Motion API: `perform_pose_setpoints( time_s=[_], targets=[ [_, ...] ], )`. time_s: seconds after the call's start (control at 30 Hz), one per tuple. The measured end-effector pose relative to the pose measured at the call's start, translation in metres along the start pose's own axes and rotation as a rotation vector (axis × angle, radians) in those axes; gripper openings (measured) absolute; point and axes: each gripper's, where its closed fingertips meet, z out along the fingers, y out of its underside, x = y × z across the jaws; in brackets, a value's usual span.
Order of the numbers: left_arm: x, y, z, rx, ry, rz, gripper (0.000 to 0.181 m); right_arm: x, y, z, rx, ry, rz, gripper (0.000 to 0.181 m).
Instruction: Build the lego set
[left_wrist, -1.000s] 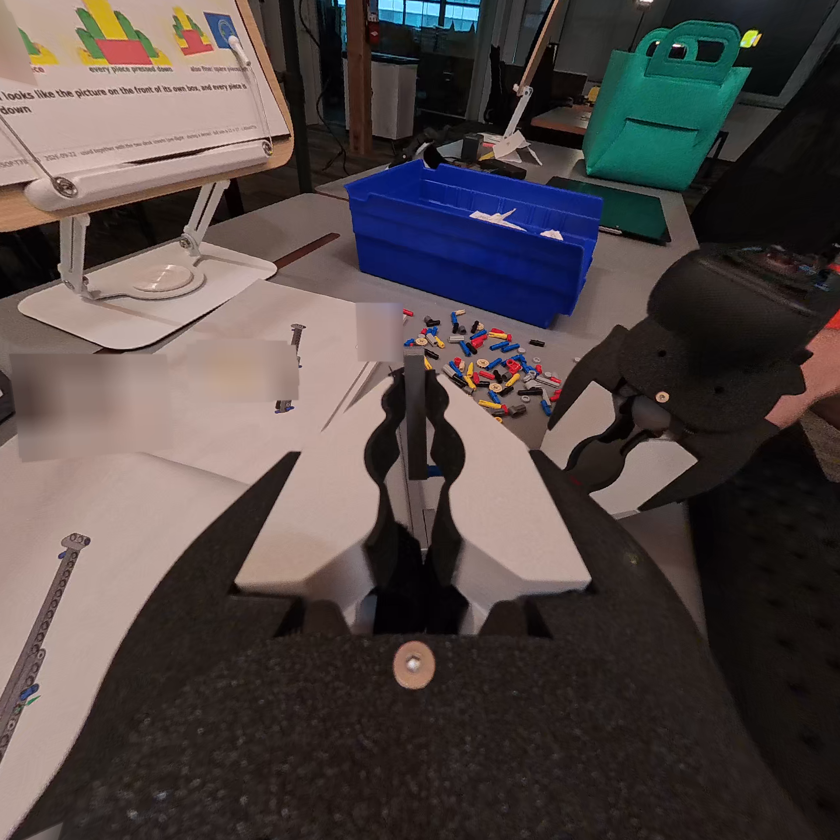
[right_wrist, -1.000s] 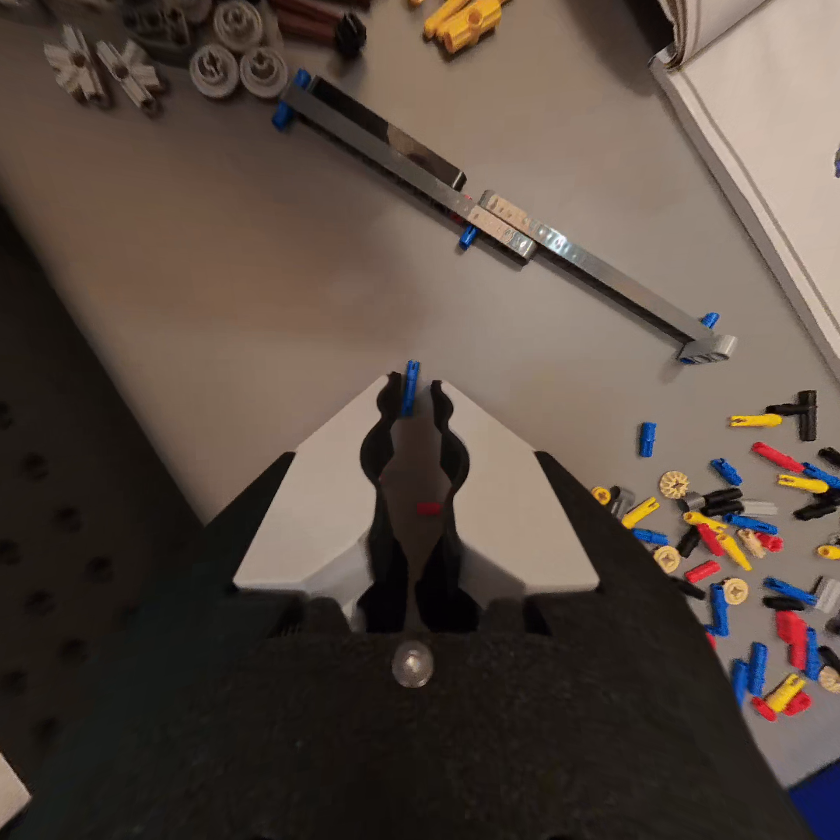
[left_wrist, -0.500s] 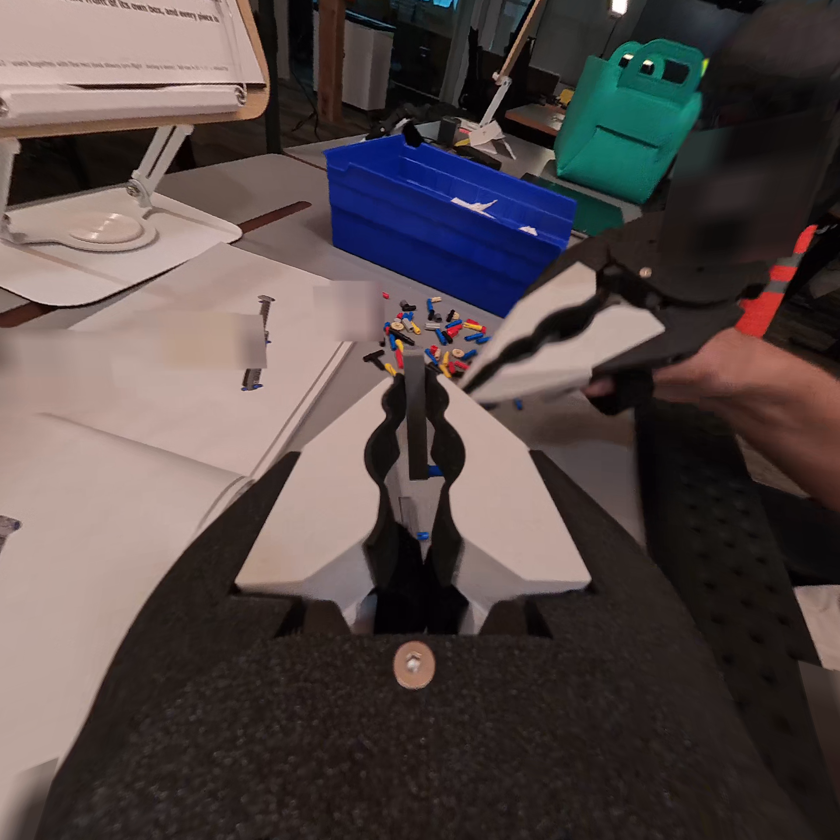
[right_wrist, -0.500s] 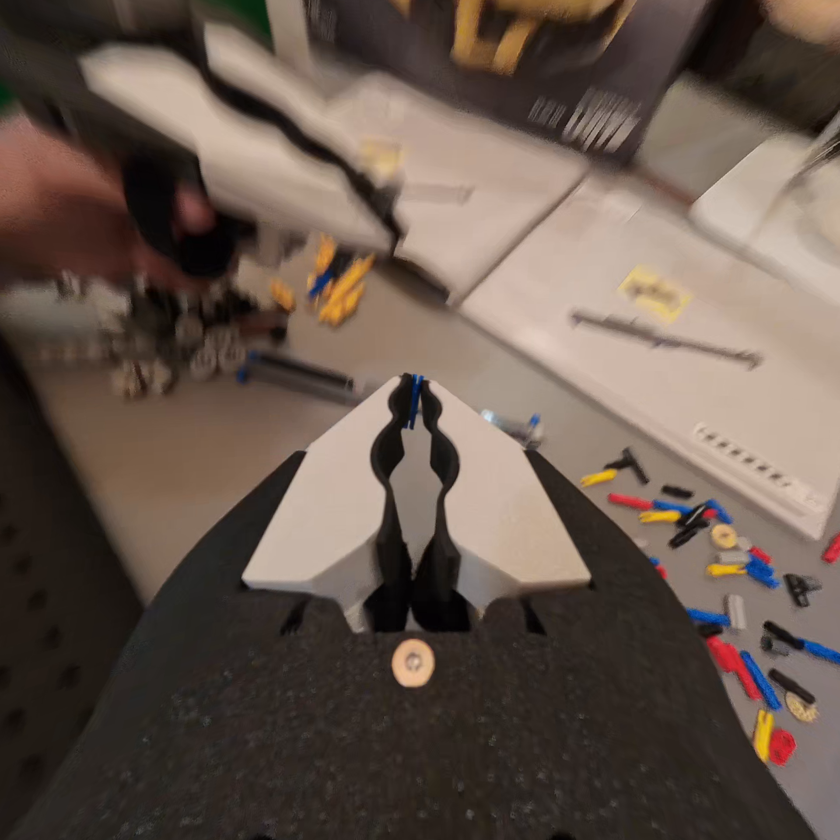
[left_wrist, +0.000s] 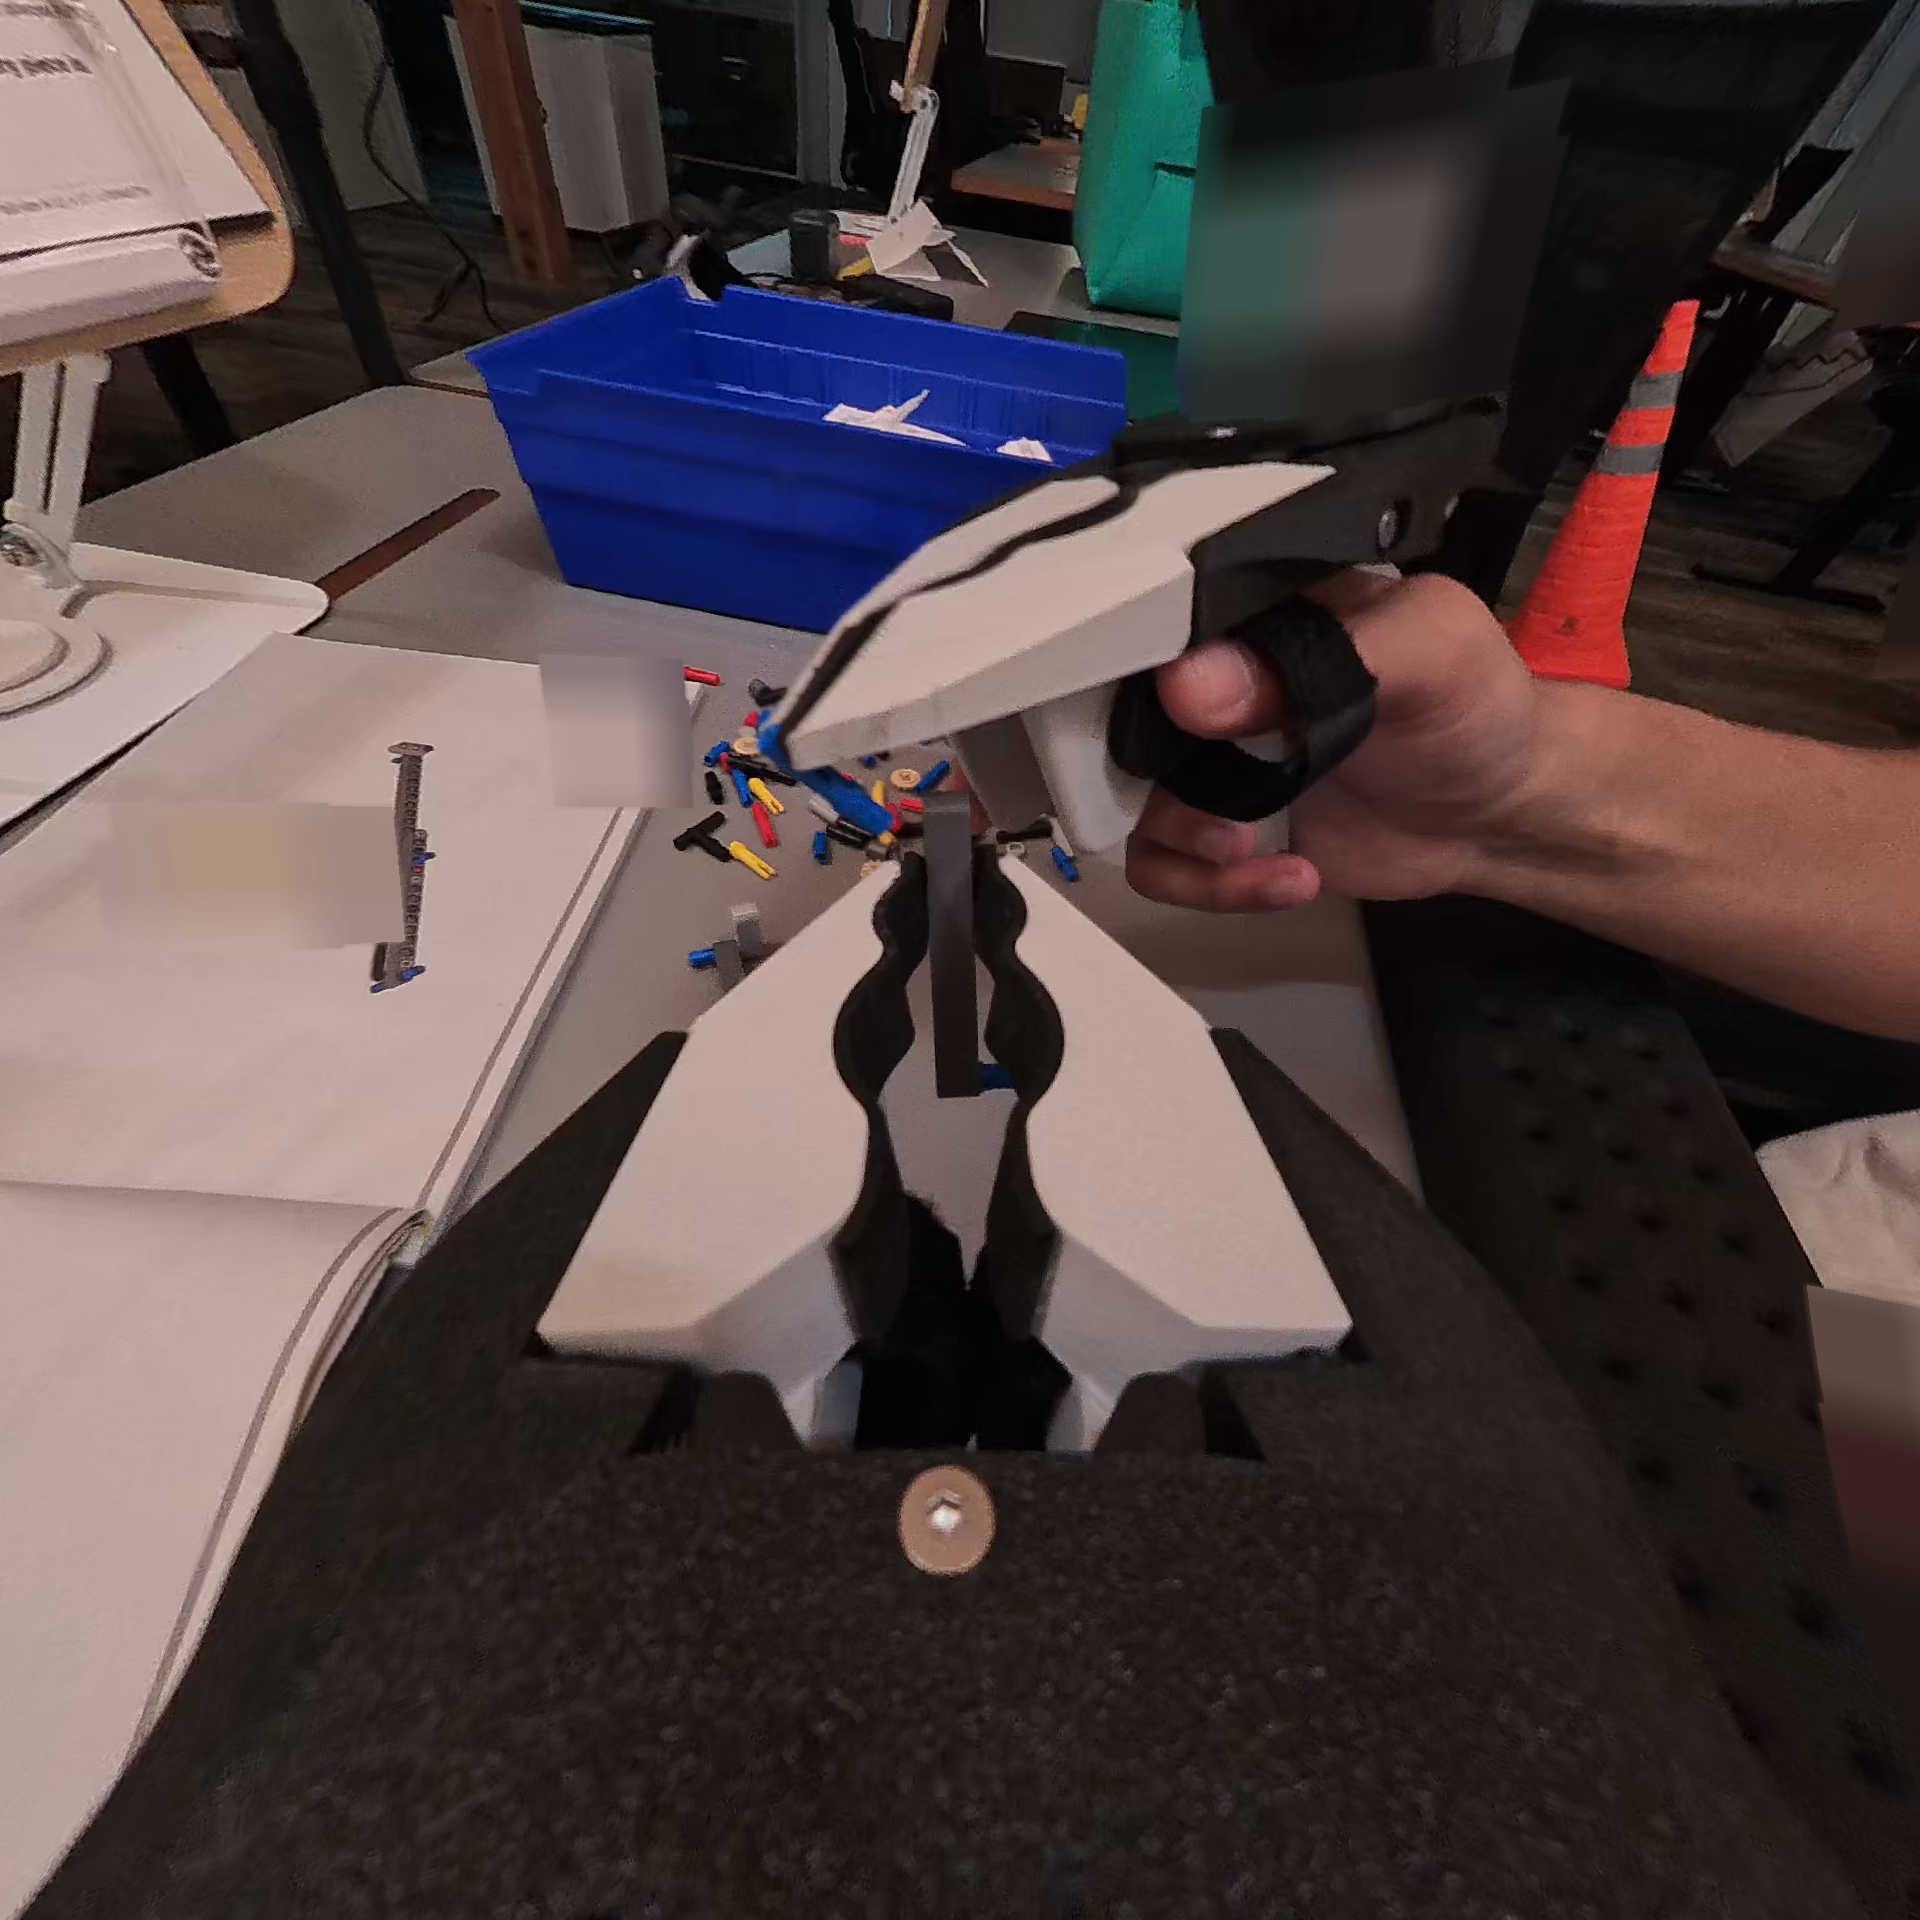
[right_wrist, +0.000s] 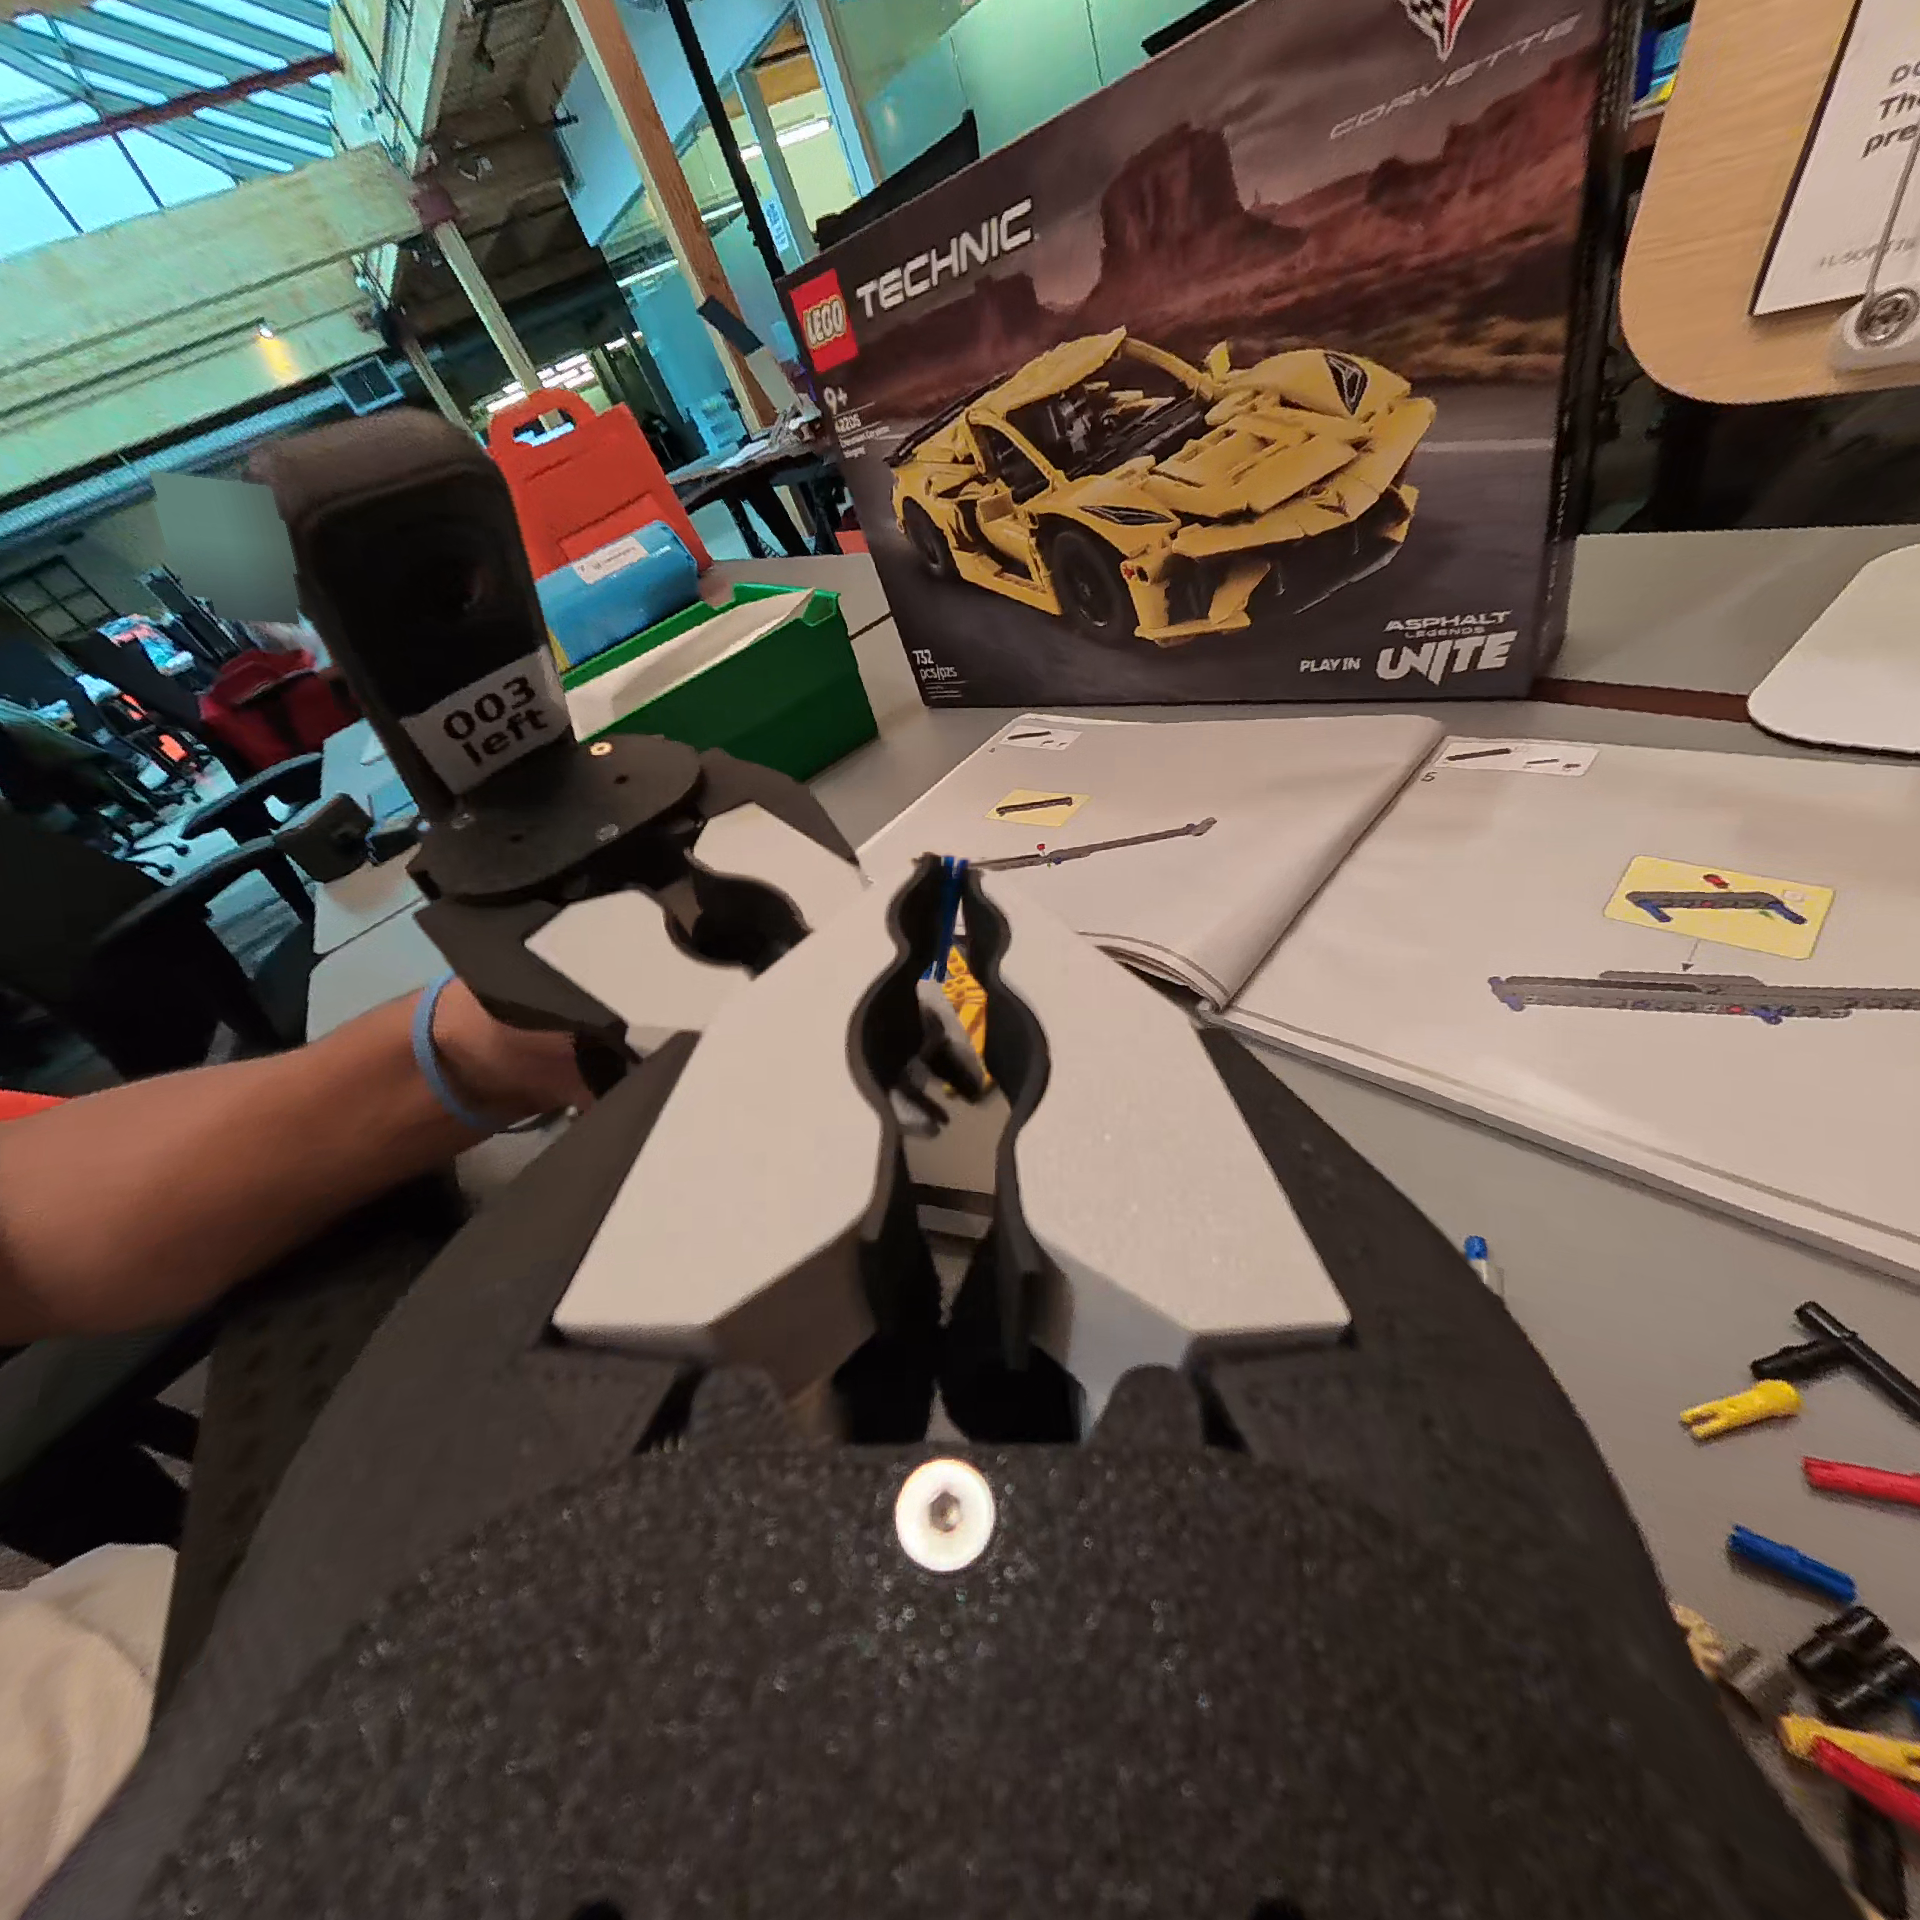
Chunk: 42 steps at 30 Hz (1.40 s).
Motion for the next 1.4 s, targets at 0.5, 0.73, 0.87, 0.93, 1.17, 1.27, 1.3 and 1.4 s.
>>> perform_pose_setpoints(
  time_s=[0.5,0.73,0.87,0.93,1.17,1.27,1.3,1.4],
  targets=[
    [-0.02,0.012,-0.003,-0.057,-0.064,-0.043,0.006,0.012,-0.001,-0.018,0.017,0.081,-0.082,0.002],
    [-0.046,0.01,-0.016,-0.027,-0.148,-0.095,0.006,0.053,0.071,-0.044,-0.262,0.178,-0.292,0.003],
    [-0.043,0.009,-0.015,-0.029,-0.124,-0.128,0.006,0.056,0.091,-0.045,-0.338,0.193,-0.333,0.003],
    [-0.033,0.017,-0.009,-0.076,-0.079,-0.098,0.006,0.042,0.077,-0.038,-0.255,0.156,-0.301,0.003],
    [-0.007,0.031,0.009,-0.158,-0.025,0.0,0.006,0.014,0.027,-0.024,-0.029,0.068,-0.116,0.003],
    [-0.011,0.029,0.008,-0.143,-0.036,-0.032,0.006,0.012,0.028,-0.023,-0.037,0.078,-0.139,0.002],
    [-0.013,0.029,0.007,-0.14,-0.042,-0.039,0.006,0.011,0.03,-0.023,-0.042,0.074,-0.142,0.002],
    [-0.015,0.024,0.004,-0.111,-0.031,-0.065,0.006,0.012,0.035,-0.024,-0.053,0.077,-0.131,0.0]
  ],
)
